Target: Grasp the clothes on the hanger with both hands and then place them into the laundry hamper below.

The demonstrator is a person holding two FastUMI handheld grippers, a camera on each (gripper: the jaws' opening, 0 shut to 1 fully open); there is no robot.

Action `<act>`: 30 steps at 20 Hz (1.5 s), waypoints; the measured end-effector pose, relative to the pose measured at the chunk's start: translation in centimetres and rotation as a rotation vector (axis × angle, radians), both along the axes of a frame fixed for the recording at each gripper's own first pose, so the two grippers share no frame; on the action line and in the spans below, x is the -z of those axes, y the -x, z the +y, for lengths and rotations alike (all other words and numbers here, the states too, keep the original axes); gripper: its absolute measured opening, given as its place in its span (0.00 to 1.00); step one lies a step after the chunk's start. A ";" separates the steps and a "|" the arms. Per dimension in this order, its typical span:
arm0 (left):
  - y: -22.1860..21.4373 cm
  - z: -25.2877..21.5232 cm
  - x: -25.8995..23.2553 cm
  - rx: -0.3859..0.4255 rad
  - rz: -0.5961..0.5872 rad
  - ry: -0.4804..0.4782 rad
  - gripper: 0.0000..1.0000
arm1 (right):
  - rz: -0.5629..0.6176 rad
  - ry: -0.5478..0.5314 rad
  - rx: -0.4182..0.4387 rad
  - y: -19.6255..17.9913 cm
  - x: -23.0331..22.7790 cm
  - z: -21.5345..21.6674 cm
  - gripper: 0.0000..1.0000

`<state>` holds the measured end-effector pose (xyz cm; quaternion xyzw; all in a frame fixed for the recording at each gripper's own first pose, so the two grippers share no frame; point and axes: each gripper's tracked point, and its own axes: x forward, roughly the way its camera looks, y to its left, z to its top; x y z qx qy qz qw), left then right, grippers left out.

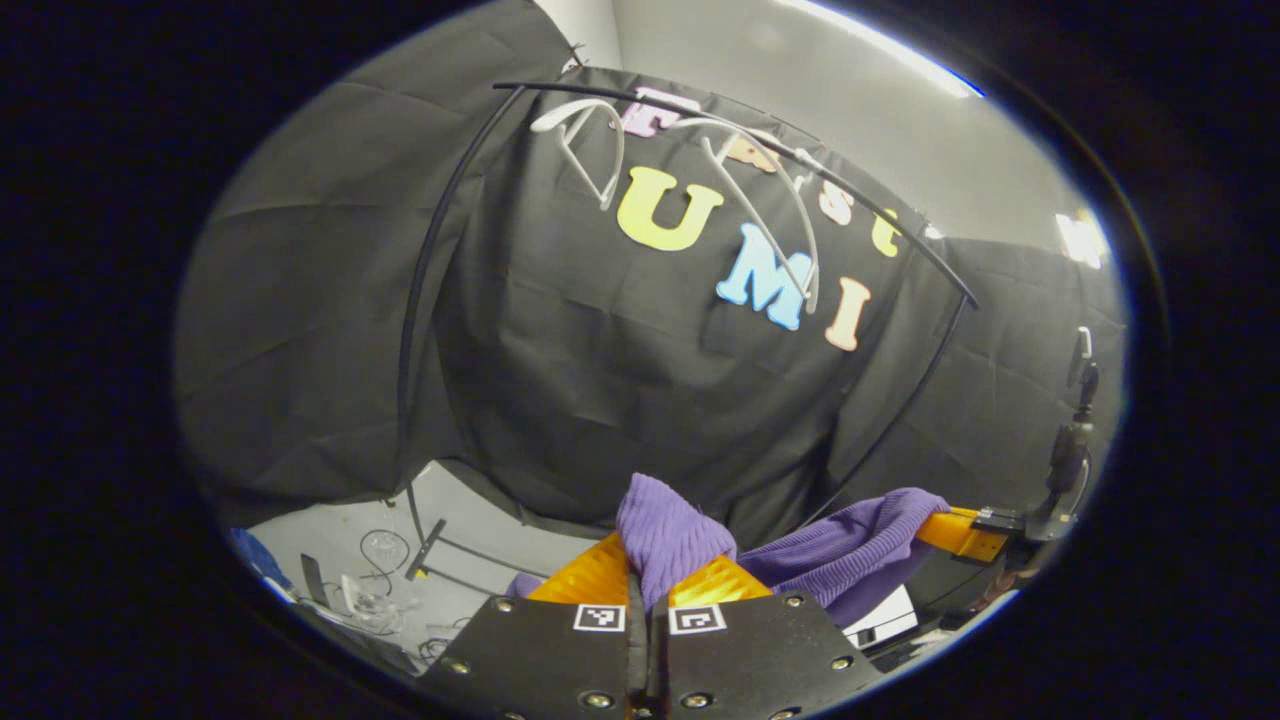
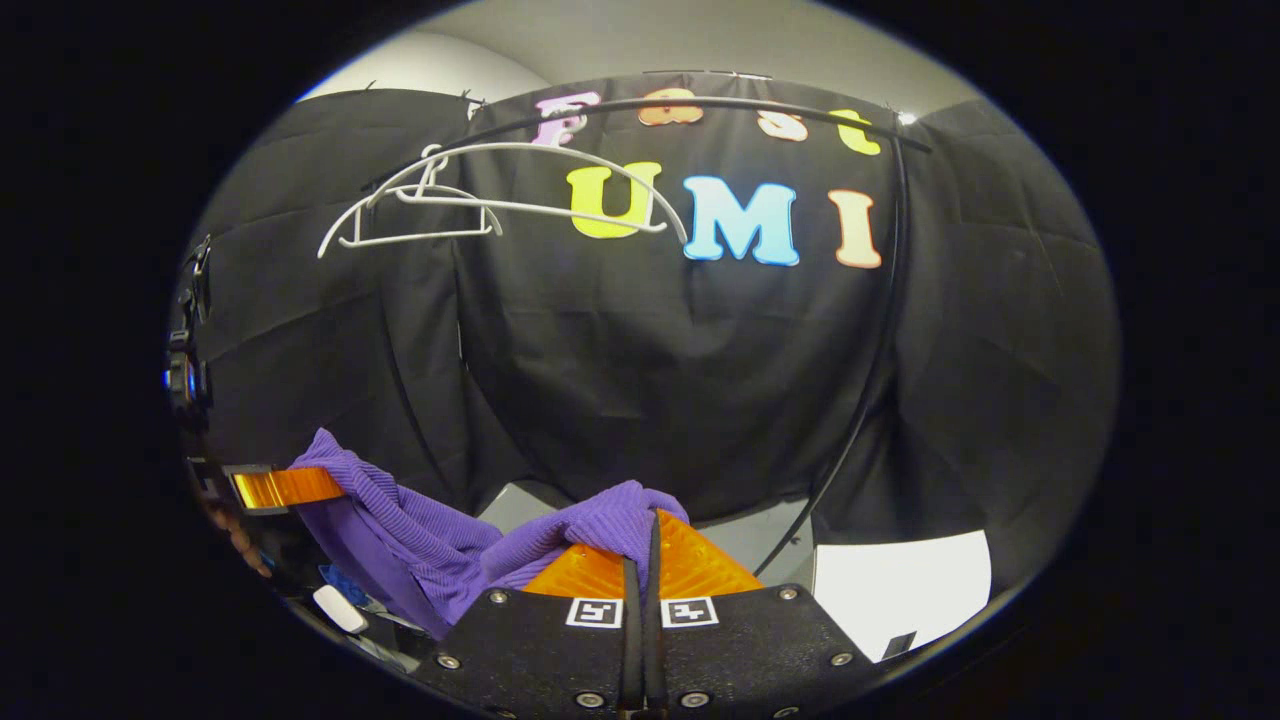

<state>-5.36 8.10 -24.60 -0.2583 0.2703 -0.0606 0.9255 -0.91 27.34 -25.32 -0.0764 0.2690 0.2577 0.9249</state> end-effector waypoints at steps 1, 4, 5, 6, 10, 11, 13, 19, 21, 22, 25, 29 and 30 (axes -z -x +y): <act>0.4 -0.3 1.3 0.010 0.019 -0.003 0.01 | 0.033 0.007 0.007 0.4 1.3 0.0 0.00; 1.5 -1.3 5.4 0.030 0.091 -0.018 0.01 | 0.147 0.065 0.019 0.7 5.7 -1.0 0.00; 1.3 -1.7 6.4 0.040 0.111 -0.023 0.01 | 0.179 0.070 0.027 0.9 6.7 -1.1 0.00; 1.1 -2.4 7.3 0.052 0.129 -0.025 0.01 | 0.210 0.069 0.038 0.9 7.6 -1.1 0.00; 1.2 -4.2 10.4 0.123 0.201 -0.064 0.01 | 0.294 0.087 0.087 1.5 12.1 -1.1 0.00; 1.6 -4.6 11.7 0.145 0.219 -0.087 0.01 | 0.311 0.091 0.091 1.9 13.2 -0.9 0.00; 1.8 -5.4 14.0 0.193 0.248 -0.115 0.01 | 0.347 0.082 0.115 2.2 15.1 -1.2 0.01; 1.0 -8.9 19.1 0.312 0.288 -0.168 0.01 | 0.440 0.068 0.173 3.6 19.6 -1.6 0.02; 0.9 -9.7 19.8 0.322 0.298 -0.168 0.05 | 0.451 0.072 0.182 3.5 20.2 -1.7 0.00; 0.9 -10.0 20.2 0.322 0.302 -0.170 0.01 | 0.454 0.074 0.182 3.4 20.3 -1.8 0.02; 0.8 -10.2 20.8 0.321 0.314 -0.180 0.01 | 0.467 0.083 0.176 3.5 20.4 -2.1 0.03; 1.3 -9.9 20.6 0.312 0.325 -0.185 0.01 | 0.493 0.096 0.175 3.8 20.4 -2.7 0.05; 1.4 -9.8 20.5 0.309 0.328 -0.186 0.01 | 0.500 0.101 0.175 4.0 20.3 -2.8 0.05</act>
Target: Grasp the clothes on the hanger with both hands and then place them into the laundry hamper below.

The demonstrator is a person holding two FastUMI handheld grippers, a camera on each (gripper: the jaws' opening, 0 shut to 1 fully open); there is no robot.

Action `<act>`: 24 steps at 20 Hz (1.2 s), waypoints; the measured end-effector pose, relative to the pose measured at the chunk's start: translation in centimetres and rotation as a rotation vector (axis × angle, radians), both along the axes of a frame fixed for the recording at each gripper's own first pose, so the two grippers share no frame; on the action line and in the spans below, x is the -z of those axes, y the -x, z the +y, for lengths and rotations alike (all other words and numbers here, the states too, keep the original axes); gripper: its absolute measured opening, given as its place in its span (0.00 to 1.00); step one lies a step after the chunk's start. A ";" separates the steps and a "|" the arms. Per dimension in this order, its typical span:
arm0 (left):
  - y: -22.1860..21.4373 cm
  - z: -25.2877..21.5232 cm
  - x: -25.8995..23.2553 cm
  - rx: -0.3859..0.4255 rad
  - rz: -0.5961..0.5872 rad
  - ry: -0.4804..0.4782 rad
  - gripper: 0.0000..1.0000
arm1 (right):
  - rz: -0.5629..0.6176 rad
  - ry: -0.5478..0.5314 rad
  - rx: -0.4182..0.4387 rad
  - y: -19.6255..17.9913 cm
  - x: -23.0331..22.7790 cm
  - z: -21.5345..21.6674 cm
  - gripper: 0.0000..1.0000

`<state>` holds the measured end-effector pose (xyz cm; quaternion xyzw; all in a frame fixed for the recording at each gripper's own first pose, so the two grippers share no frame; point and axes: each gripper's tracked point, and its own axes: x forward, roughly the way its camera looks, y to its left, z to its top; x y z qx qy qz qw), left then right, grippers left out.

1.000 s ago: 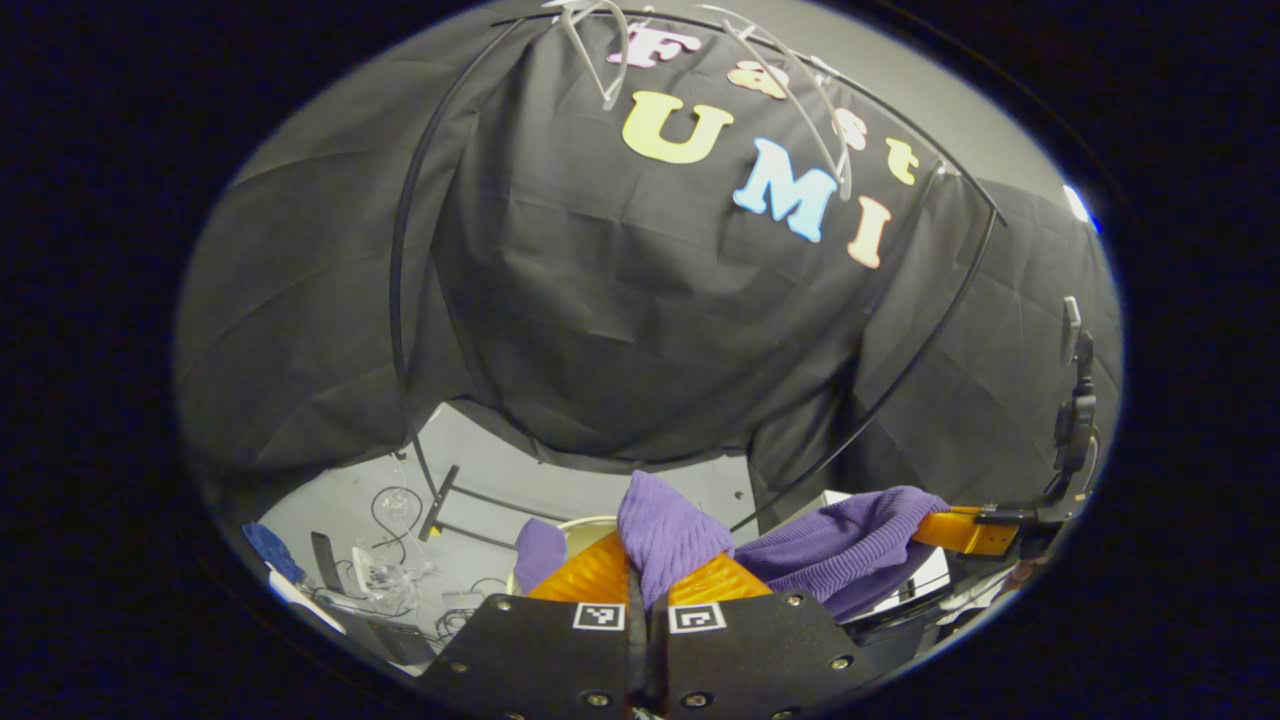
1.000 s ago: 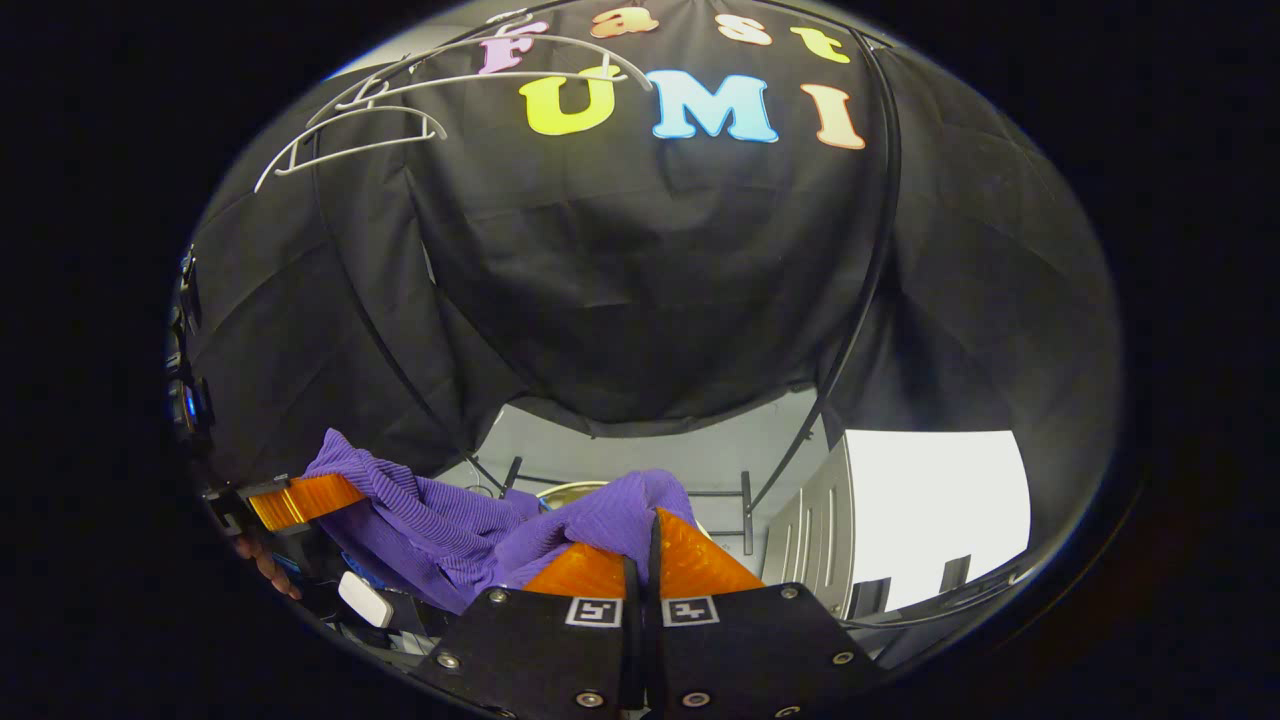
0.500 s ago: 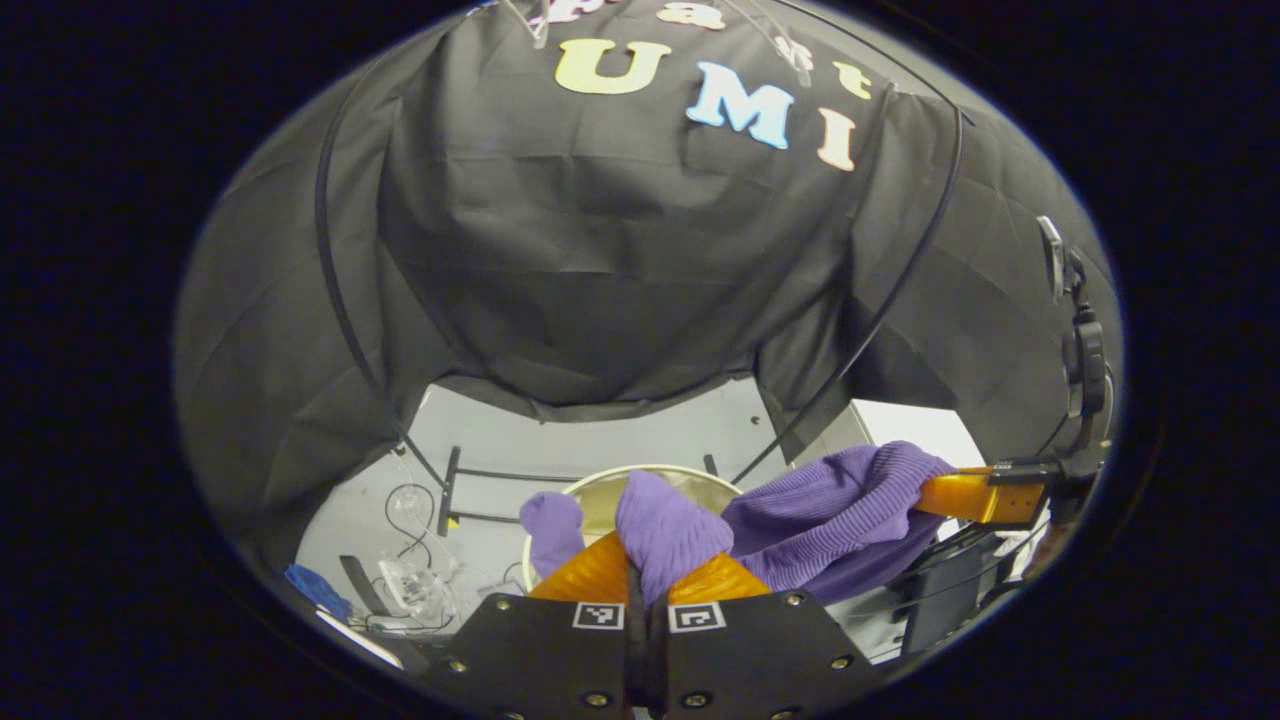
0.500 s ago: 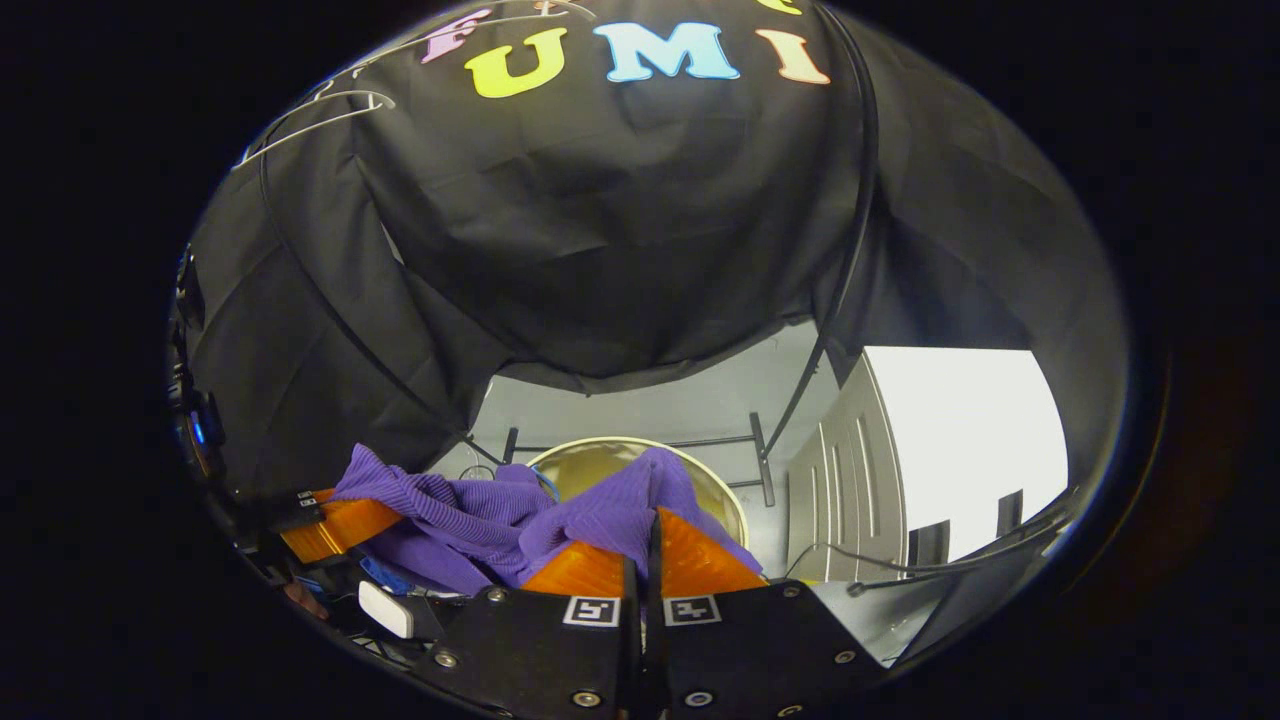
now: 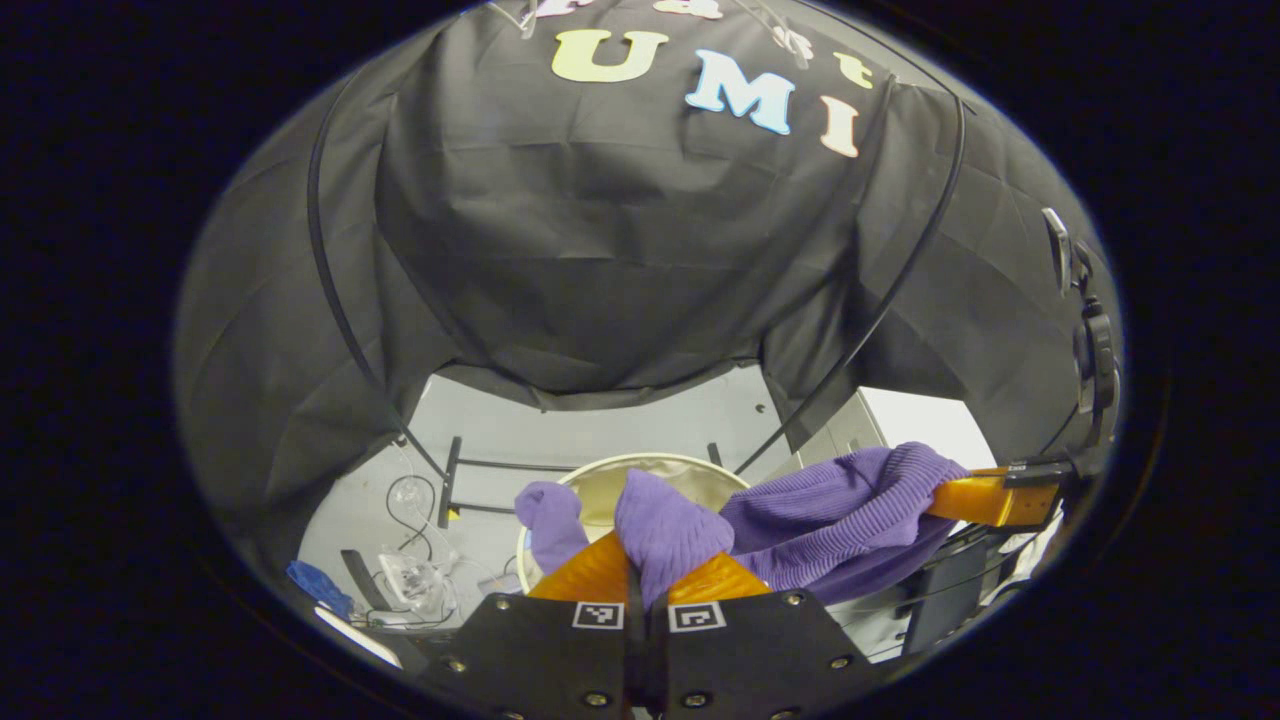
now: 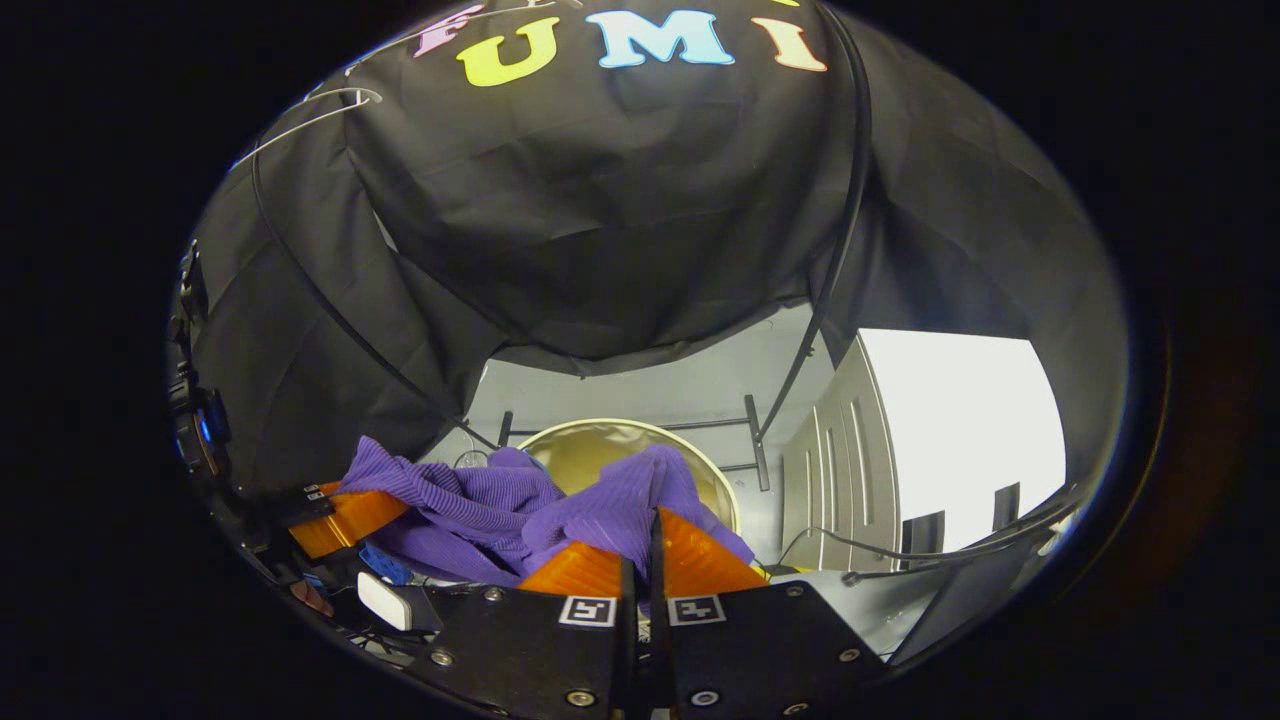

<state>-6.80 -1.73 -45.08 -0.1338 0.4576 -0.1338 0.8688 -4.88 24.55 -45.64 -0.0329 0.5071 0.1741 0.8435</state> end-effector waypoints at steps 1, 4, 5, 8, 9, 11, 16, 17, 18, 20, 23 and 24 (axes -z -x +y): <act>0.3 0.2 -0.1 -0.003 0.004 -0.001 0.01 | 0.007 0.003 -0.007 0.2 0.0 -0.1 0.05; 1.2 0.6 0.1 -0.015 0.024 -0.017 0.02 | 0.031 0.015 -0.052 0.9 -0.2 0.2 0.10; 1.3 0.4 0.0 -0.011 0.025 -0.008 0.02 | 0.043 0.018 -0.068 1.2 -0.2 0.3 0.08; 2.3 0.4 -0.4 0.007 0.014 -0.033 0.07 | 0.068 0.017 -0.091 2.0 -0.6 0.4 0.10; 2.6 0.5 -0.5 0.013 0.008 -0.036 0.07 | 0.072 0.009 -0.089 2.0 -0.8 0.5 0.10; 3.3 0.5 -0.7 0.003 0.011 -0.021 0.12 | 0.082 -0.022 -0.084 2.3 -1.5 0.9 0.27; 4.0 3.5 -2.6 -0.057 -0.024 -0.081 0.97 | 0.008 -0.014 -0.082 0.7 -4.1 -1.1 0.96; 4.1 4.2 -3.0 -0.075 -0.036 -0.105 0.97 | -0.024 -0.017 -0.080 0.2 -4.9 -1.6 0.92; 4.1 4.5 -4.1 -0.099 -0.051 -0.114 1.00 | -0.059 -0.028 -0.076 -0.6 -6.0 -2.2 0.96; 4.6 4.8 -6.9 -0.157 -0.078 -0.118 1.00 | -0.132 -0.057 -0.068 -2.0 -8.2 -3.7 0.96; 5.1 5.1 -11.6 -0.260 -0.139 -0.141 0.97 | -0.255 -0.106 -0.071 -4.5 -12.2 -7.1 0.96; 5.2 4.8 -13.5 -0.294 -0.166 -0.154 0.97 | -0.301 -0.113 -0.080 -5.5 -13.7 -8.6 0.95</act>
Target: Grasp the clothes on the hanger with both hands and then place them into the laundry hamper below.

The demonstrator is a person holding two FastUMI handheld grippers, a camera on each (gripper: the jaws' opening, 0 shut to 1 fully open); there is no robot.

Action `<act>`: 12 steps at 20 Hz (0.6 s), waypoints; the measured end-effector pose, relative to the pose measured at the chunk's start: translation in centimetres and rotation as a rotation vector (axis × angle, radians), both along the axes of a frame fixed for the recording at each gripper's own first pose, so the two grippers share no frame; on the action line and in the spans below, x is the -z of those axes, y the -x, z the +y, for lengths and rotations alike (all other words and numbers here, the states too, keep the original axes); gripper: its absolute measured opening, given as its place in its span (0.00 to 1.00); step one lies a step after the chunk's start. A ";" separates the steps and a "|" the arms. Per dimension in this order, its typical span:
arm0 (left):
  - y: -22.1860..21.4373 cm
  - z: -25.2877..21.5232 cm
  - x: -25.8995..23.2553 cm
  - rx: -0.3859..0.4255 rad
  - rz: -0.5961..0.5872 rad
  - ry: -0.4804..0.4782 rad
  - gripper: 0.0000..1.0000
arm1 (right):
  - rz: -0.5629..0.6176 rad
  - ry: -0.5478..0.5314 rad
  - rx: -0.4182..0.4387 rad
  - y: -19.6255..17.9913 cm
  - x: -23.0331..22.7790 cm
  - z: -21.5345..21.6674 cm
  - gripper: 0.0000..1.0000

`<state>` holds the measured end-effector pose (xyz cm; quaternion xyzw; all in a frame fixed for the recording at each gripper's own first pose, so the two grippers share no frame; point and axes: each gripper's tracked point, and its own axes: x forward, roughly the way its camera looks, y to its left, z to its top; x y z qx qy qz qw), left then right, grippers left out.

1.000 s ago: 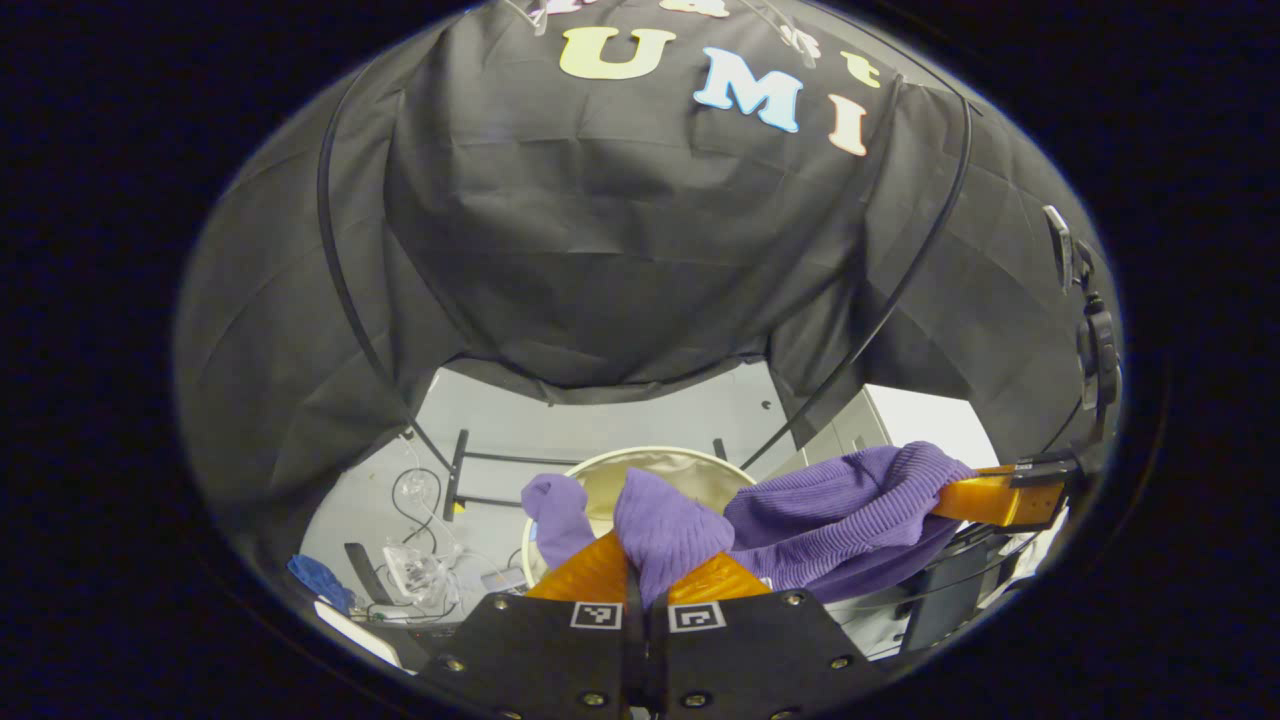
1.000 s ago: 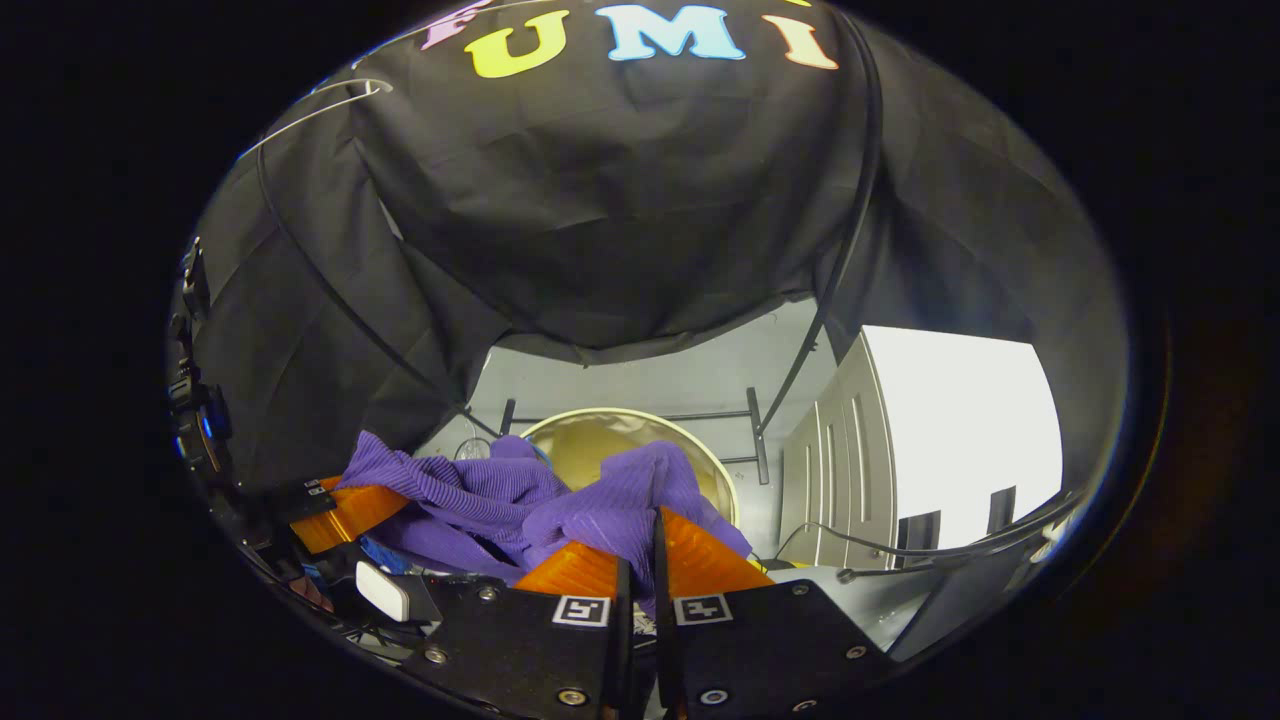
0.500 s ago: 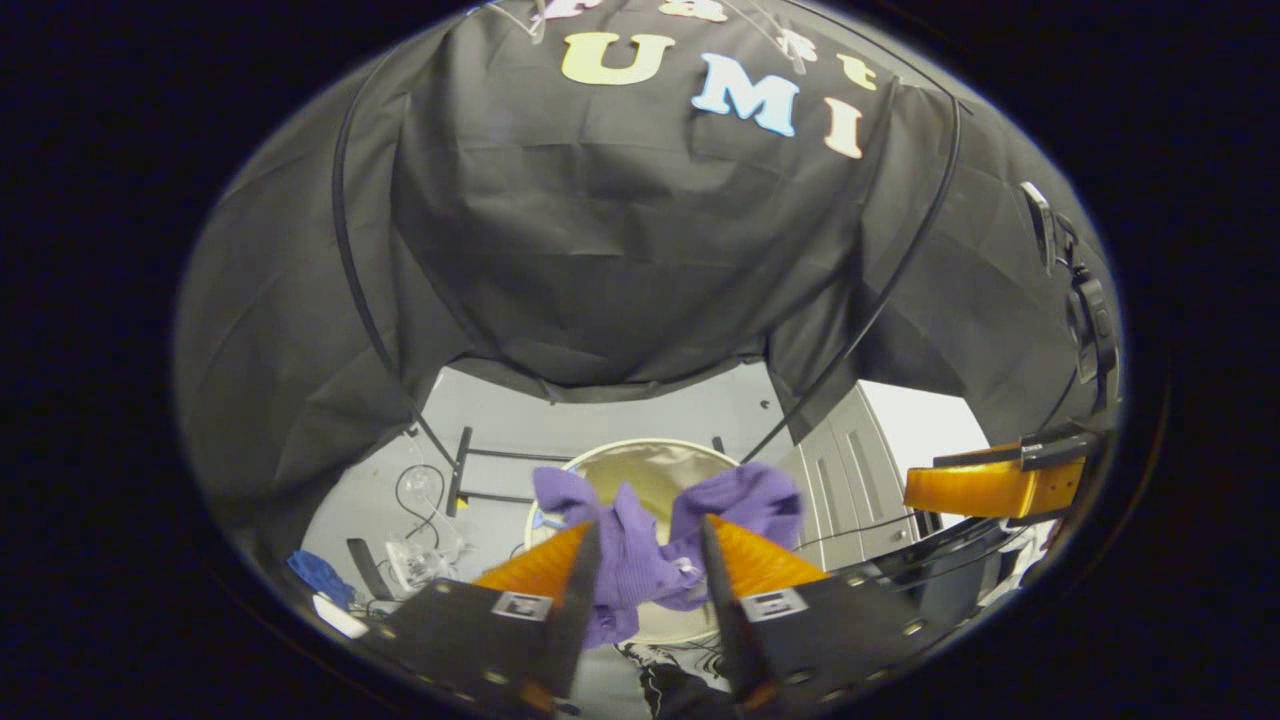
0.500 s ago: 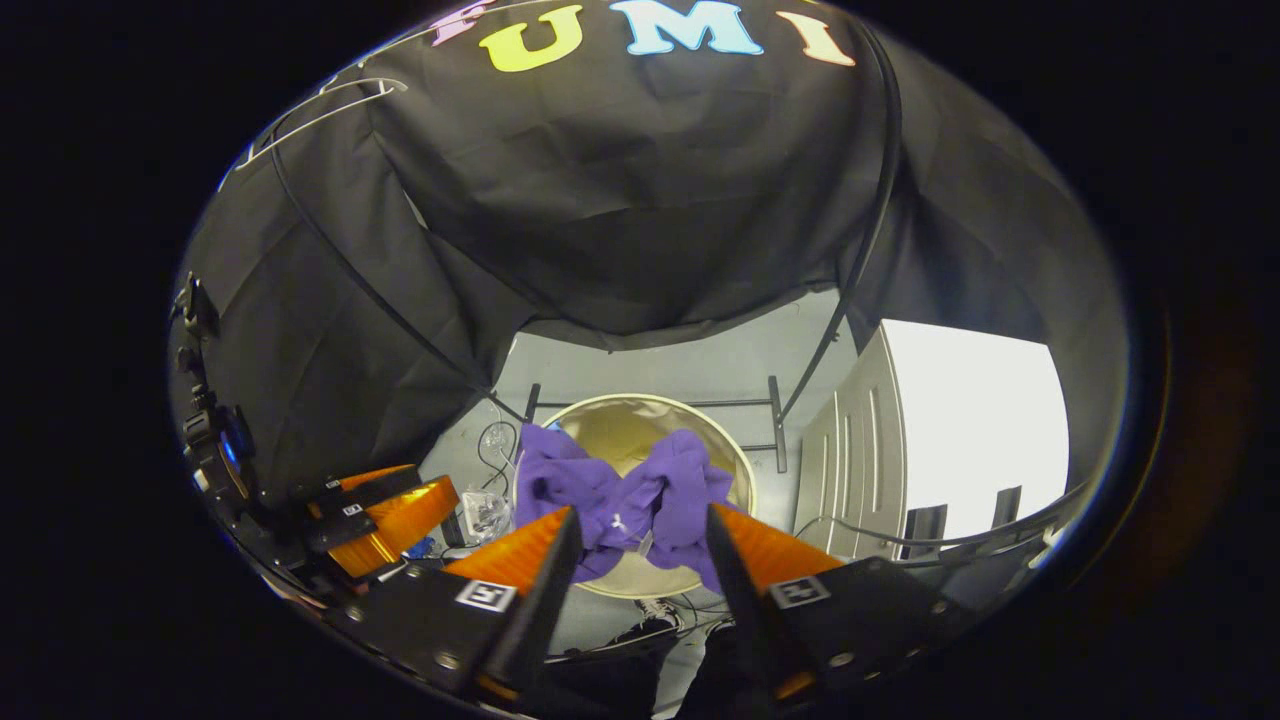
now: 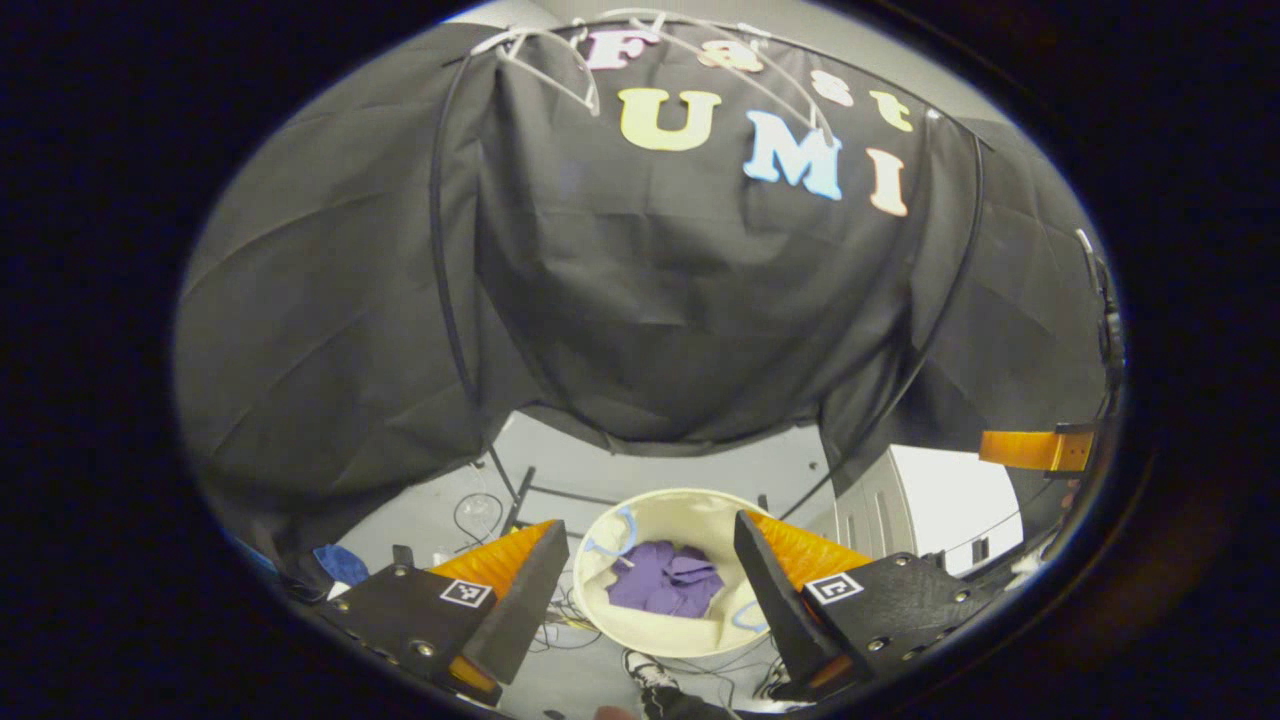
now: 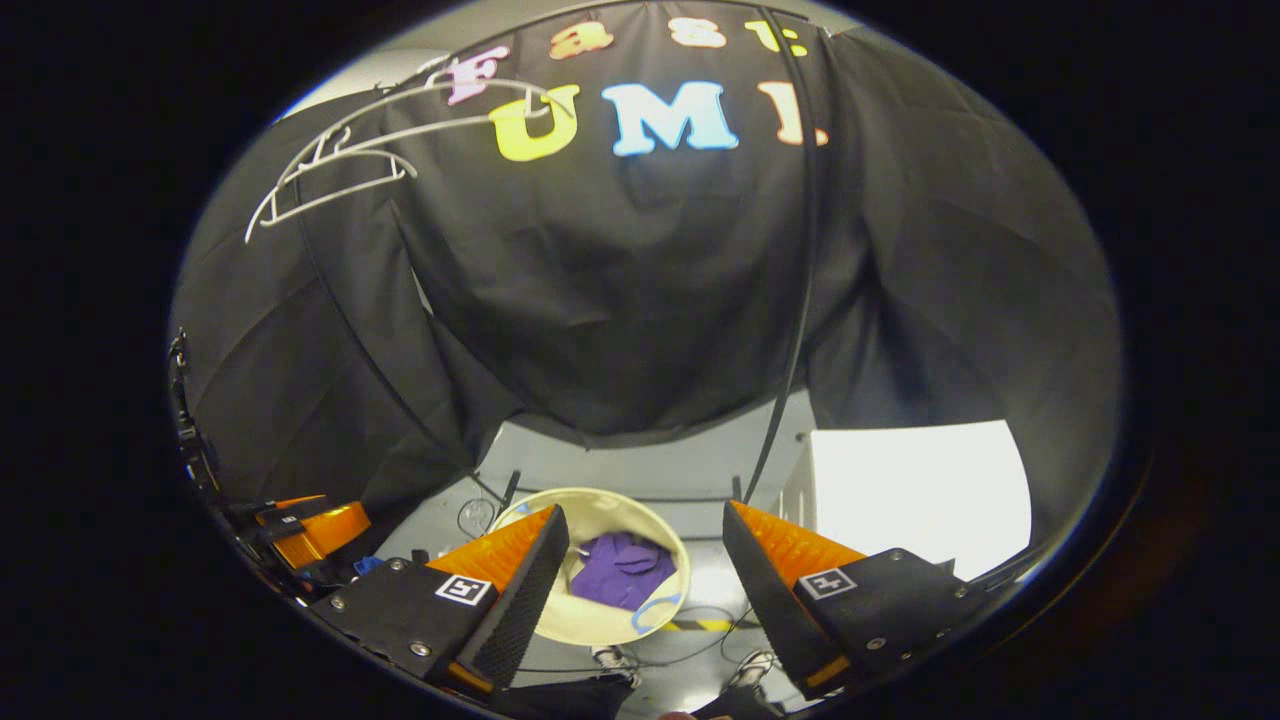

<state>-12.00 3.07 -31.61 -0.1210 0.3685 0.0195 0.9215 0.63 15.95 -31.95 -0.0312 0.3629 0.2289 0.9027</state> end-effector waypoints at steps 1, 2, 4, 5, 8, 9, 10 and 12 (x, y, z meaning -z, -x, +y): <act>0.1 -0.2 -2.1 -0.035 -0.032 -0.018 0.97 | -0.046 -0.004 -0.009 -0.9 -1.3 -1.4 0.95; 0.3 -0.5 -4.5 -0.074 -0.065 -0.038 0.97 | -0.093 -0.005 -0.015 -1.7 -3.0 -3.1 0.95; 0.4 -2.1 -9.7 -0.141 -0.151 -0.057 0.97 | -0.204 -0.027 -0.015 -3.2 -6.6 -6.1 0.95; 0.2 -3.4 -11.9 -0.160 -0.195 -0.056 1.00 | -0.254 -0.043 -0.015 -3.7 -8.4 -7.5 0.95; 0.8 -6.6 -19.1 -0.168 -0.319 -0.106 0.98 | -0.385 -0.090 -0.021 -5.1 -13.2 -11.0 0.95; 0.8 -7.0 -21.4 -0.180 -0.372 -0.139 1.00 | -0.427 -0.101 -0.017 -5.6 -14.7 -11.9 0.95; 0.9 -7.4 -24.1 -0.192 -0.429 -0.159 1.00 | -0.470 -0.111 -0.008 -6.0 -16.6 -12.7 0.95; 0.8 -9.0 -29.5 -0.181 -0.529 -0.160 1.00 | -0.568 -0.141 0.016 -7.1 -20.4 -13.9 0.92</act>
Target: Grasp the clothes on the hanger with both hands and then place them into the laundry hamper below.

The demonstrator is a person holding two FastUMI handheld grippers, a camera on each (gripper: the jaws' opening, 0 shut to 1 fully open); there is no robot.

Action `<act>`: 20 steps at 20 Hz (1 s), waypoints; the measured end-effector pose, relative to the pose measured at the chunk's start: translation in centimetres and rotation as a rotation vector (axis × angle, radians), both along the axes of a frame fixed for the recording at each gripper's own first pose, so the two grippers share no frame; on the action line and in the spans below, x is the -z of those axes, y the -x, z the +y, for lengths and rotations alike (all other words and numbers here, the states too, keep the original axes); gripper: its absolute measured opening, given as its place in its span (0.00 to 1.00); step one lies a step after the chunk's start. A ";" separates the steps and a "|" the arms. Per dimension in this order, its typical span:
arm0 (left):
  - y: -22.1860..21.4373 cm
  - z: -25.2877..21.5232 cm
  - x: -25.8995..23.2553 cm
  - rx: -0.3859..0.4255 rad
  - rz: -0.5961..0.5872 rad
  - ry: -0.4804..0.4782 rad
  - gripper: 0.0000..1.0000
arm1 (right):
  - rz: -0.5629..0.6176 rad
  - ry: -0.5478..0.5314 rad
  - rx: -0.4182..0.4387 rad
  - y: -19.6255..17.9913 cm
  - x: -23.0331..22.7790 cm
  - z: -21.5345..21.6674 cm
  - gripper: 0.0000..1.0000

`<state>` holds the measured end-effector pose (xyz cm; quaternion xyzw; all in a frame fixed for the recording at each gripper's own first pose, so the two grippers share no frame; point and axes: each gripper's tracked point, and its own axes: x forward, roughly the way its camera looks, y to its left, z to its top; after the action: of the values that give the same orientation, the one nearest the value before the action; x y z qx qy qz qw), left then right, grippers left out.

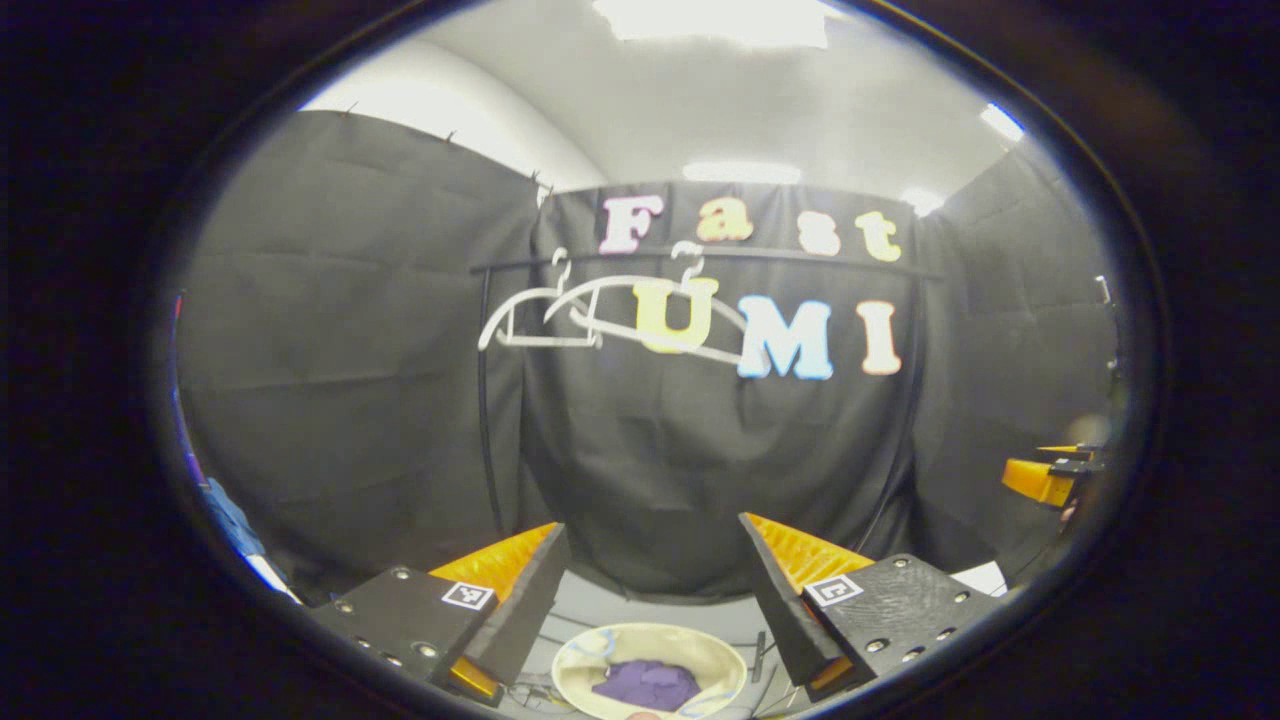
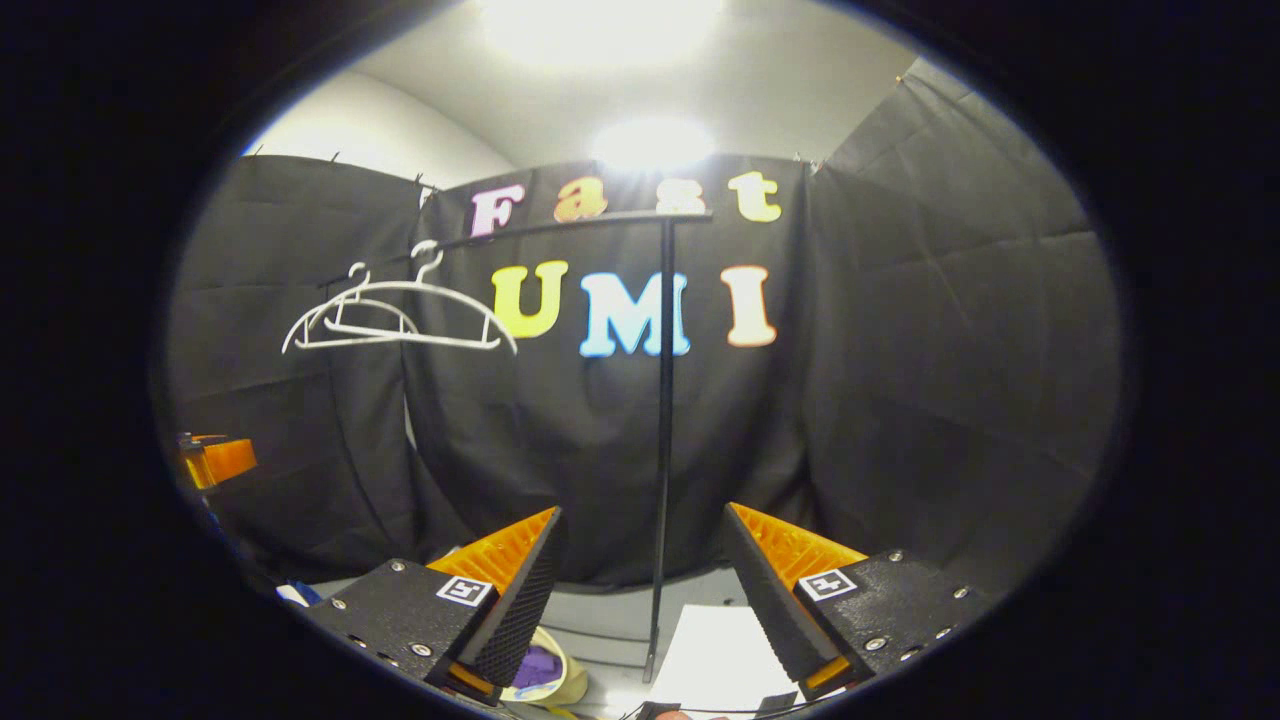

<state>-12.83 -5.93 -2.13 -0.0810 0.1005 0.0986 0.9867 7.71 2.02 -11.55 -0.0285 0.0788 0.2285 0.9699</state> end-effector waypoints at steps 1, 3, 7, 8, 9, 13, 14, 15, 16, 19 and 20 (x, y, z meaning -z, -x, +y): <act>-0.2 -0.5 -2.3 0.016 -0.043 -0.008 1.00 | -0.046 -0.019 0.007 -0.4 -1.7 0.0 0.92; 1.3 -1.6 -5.7 0.028 -0.096 -0.021 1.00 | -0.108 -0.046 0.022 -0.8 -4.4 -0.2 0.95; 3.8 -0.5 -9.8 0.000 -0.187 0.005 1.00 | -0.124 -0.089 0.019 0.2 -7.0 0.3 0.95; 3.9 0.1 -10.4 0.000 -0.201 0.011 1.00 | -0.124 -0.087 0.030 0.2 -7.4 0.2 0.99; 4.2 1.0 -10.6 0.000 -0.205 0.011 1.00 | -0.128 -0.082 0.042 0.1 -7.5 0.0 0.91; 6.0 4.9 -9.0 -0.033 -0.193 0.011 1.00 | -0.157 -0.076 0.057 0.5 -7.9 1.3 0.91; 6.4 5.2 -8.5 -0.036 -0.189 0.032 1.00 | -0.169 -0.076 0.058 0.7 -8.1 1.8 0.95; 6.8 5.7 -8.1 -0.040 -0.189 0.048 1.00 | -0.178 -0.077 0.057 0.9 -8.4 2.4 0.91; 7.2 6.3 -7.9 -0.047 -0.189 0.053 1.00 | -0.183 -0.083 0.051 1.2 -8.6 3.2 0.95; 8.2 8.6 -7.1 -0.076 -0.181 0.033 1.00 | -0.190 -0.110 0.016 2.4 -9.4 5.6 0.95; 8.5 9.1 -6.9 -0.085 -0.177 0.027 1.00 | -0.195 -0.112 0.009 2.7 -9.7 6.1 0.95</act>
<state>-21.34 3.19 4.79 -0.1071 0.0107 0.1313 0.9855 5.03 8.09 -1.89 0.0038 -0.0285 0.2244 0.9741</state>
